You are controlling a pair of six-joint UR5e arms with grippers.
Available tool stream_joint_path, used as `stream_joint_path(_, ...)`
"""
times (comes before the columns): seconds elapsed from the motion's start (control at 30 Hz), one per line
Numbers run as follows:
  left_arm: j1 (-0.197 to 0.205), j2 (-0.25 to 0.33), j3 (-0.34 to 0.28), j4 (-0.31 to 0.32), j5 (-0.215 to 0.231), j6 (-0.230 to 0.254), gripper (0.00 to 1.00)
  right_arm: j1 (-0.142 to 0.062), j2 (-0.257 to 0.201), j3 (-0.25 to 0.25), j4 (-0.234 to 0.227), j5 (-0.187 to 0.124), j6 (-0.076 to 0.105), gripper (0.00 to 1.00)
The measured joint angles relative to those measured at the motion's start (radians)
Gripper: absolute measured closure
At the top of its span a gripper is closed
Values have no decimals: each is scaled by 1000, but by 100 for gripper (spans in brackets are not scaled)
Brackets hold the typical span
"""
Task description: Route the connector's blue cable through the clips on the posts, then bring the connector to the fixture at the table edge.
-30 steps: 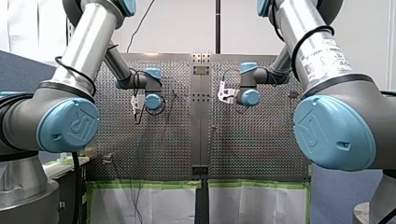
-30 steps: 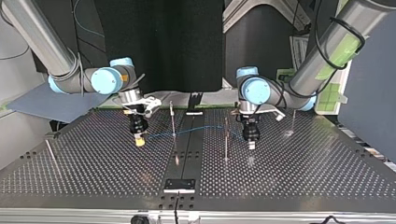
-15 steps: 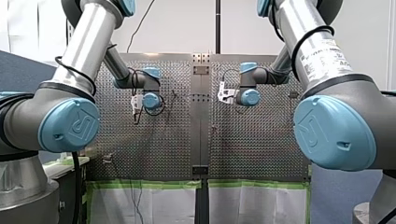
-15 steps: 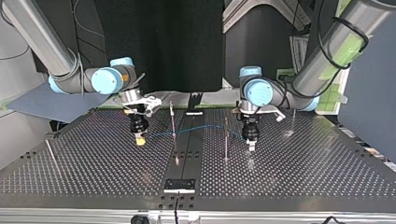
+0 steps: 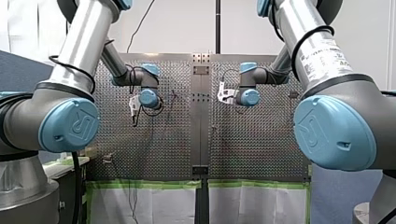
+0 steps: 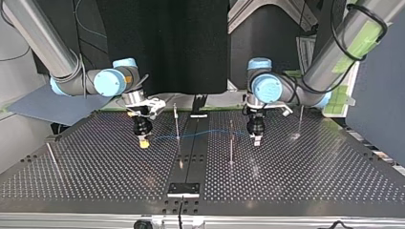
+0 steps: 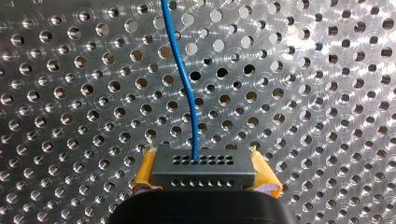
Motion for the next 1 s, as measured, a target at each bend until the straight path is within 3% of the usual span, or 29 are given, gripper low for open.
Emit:
stream_joint_path(0.27, -8, 82, -82, 62, 28, -82, 0, 1, 0, 0, 5, 0, 0, 84)
stream_joint_path(0.5, -25, 146, -147, 19, 68, -145, 0, 2, 0, 0, 15, 0, 0, 84)
stream_joint_path(1.0, -61, 258, -267, 3, 93, -164, 0, 3, 0, 0, 21, 0, 0, 84)
